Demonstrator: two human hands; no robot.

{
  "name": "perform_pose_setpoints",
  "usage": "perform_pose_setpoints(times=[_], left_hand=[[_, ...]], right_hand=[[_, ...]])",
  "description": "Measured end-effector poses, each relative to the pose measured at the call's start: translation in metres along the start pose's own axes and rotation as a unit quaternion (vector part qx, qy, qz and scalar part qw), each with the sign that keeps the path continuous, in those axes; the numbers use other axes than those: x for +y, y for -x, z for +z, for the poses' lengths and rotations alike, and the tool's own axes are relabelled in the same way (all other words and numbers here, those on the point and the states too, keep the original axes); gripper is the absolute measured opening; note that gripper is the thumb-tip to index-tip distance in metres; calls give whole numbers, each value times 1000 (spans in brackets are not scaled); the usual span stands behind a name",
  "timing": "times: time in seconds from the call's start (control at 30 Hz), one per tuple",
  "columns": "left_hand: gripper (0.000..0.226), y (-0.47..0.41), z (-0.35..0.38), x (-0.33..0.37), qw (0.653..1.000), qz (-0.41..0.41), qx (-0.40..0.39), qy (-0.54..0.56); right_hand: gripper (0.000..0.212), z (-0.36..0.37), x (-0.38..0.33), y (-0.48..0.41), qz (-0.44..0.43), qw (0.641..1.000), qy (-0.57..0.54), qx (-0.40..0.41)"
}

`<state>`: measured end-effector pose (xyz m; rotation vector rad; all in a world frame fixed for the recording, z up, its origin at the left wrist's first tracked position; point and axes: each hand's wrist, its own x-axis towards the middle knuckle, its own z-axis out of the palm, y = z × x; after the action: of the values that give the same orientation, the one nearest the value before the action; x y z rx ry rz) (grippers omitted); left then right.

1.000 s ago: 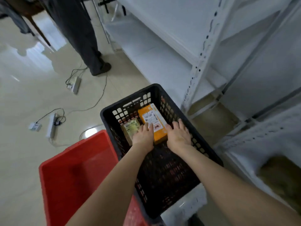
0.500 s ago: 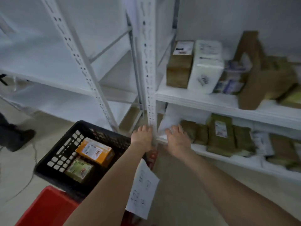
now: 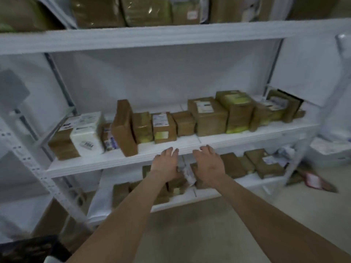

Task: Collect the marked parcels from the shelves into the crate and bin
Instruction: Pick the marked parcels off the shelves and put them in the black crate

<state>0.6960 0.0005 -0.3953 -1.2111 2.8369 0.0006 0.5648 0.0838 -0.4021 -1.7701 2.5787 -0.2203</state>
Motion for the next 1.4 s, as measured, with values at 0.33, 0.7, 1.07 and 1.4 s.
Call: perform_pose_setpoints(times=[0.33,0.7,1.07,1.4], left_hand=[[84,-72,-152,180,972,143,180,-51],[64,-186,-310,231,903,161,398,13],[54,-294,-405,228,818,68,402,406],[55,-321,-394,227,817,-5,395,419]], right_hand=[[44,-141,180,9,104,978,36,174],[65,-288,258,-92,105,937,-2,333],[71,-388,255,-242,10,929,-106,355],[42,-417,261,-284,7,930,-146,338]])
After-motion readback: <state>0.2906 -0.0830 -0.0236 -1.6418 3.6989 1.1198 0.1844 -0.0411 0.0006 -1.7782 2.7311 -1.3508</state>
